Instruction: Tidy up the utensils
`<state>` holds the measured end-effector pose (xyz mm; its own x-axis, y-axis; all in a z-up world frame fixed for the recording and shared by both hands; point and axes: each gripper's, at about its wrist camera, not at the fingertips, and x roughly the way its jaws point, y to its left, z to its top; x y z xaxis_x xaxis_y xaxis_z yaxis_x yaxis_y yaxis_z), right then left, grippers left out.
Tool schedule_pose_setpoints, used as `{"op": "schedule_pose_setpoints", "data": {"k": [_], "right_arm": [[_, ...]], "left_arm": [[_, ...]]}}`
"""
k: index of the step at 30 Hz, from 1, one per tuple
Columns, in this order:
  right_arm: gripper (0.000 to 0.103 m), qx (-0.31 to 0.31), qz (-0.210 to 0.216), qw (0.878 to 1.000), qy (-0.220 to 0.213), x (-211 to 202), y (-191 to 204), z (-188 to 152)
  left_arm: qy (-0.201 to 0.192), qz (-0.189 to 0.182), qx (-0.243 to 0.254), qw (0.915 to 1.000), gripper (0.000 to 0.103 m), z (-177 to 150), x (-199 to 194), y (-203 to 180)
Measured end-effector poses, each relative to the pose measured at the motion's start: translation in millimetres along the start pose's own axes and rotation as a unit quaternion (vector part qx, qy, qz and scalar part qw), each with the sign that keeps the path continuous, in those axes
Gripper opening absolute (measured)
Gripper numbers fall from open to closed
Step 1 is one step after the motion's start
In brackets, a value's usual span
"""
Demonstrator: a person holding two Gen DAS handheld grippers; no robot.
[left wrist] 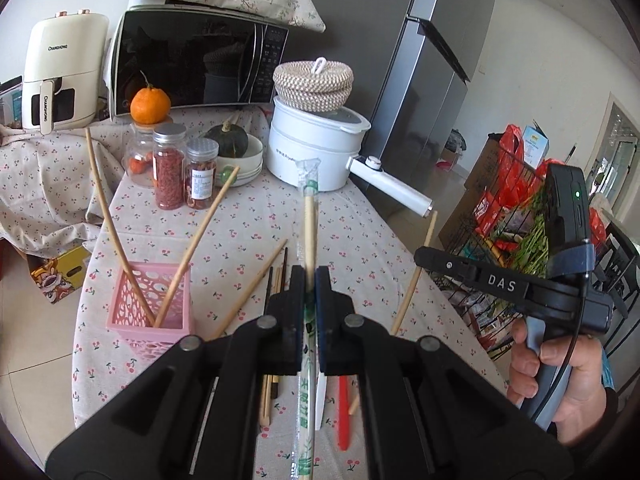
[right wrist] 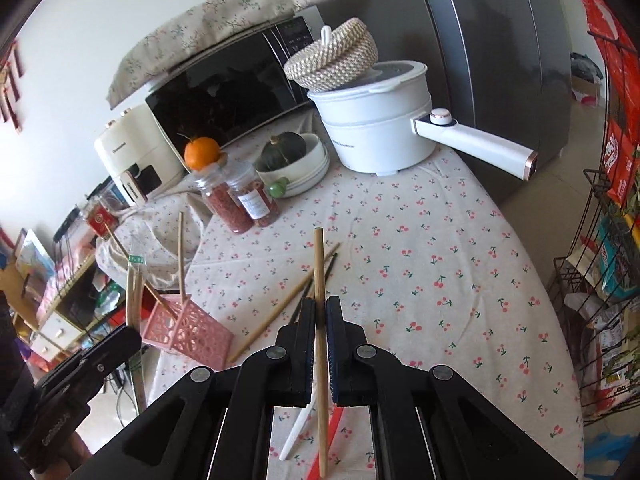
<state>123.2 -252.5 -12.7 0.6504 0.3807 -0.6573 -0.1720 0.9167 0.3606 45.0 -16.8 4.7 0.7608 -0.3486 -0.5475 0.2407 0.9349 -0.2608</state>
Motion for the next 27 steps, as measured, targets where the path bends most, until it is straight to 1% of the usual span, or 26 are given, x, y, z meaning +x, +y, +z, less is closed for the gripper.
{"op": "schedule_pose_setpoints", "data": {"k": [3, 5, 8, 10, 12, 14, 16, 21, 23, 25, 26, 27], "right_arm": [[0.006, -0.007, 0.009, 0.999, -0.030, -14, 7, 4], [0.006, -0.011, 0.014, 0.999, -0.045, -19, 11, 7], [0.006, -0.011, 0.026, 0.998, -0.059, -24, 15, 10], [0.006, -0.012, 0.032, 0.997, -0.066, -26, 17, 11], [0.005, -0.013, 0.038, 0.997, -0.070, -28, 20, 13], [0.006, -0.015, 0.044, 0.996, -0.073, -30, 22, 14], [0.005, -0.017, 0.048, 0.996, -0.076, -31, 26, 15], [0.006, -0.019, 0.051, 0.996, -0.074, -28, 31, 13], [0.005, -0.021, 0.051, 0.996, -0.072, -26, 32, 13], [0.005, -0.024, 0.050, 0.996, -0.071, -25, 34, 12], [0.005, -0.026, 0.050, 0.996, -0.068, -24, 34, 11], [0.005, -0.026, 0.049, 0.996, -0.067, -23, 34, 11]], "left_arm": [[-0.053, 0.006, -0.008, 0.9985, 0.006, 10, -15, 8], [-0.096, 0.021, -0.020, 0.9949, 0.006, 14, -25, 17], [-0.165, 0.051, -0.046, 0.9839, 0.006, 18, -36, 36], [-0.200, 0.071, -0.066, 0.9751, 0.006, 19, -39, 49], [-0.222, 0.090, -0.076, 0.9679, 0.006, 20, -37, 59], [-0.238, 0.109, -0.081, 0.9617, 0.006, 21, -32, 68], [-0.247, 0.124, -0.083, 0.9574, 0.006, 20, -25, 73], [-0.261, 0.148, -0.074, 0.9509, 0.006, 18, -6, 80], [-0.260, 0.154, -0.072, 0.9506, 0.006, 18, 1, 82], [-0.249, 0.154, -0.074, 0.9531, 0.006, 20, 9, 86], [-0.242, 0.156, -0.084, 0.9539, 0.006, 21, 9, 89], [-0.235, 0.150, -0.099, 0.9552, 0.006, 23, 9, 93]]}}
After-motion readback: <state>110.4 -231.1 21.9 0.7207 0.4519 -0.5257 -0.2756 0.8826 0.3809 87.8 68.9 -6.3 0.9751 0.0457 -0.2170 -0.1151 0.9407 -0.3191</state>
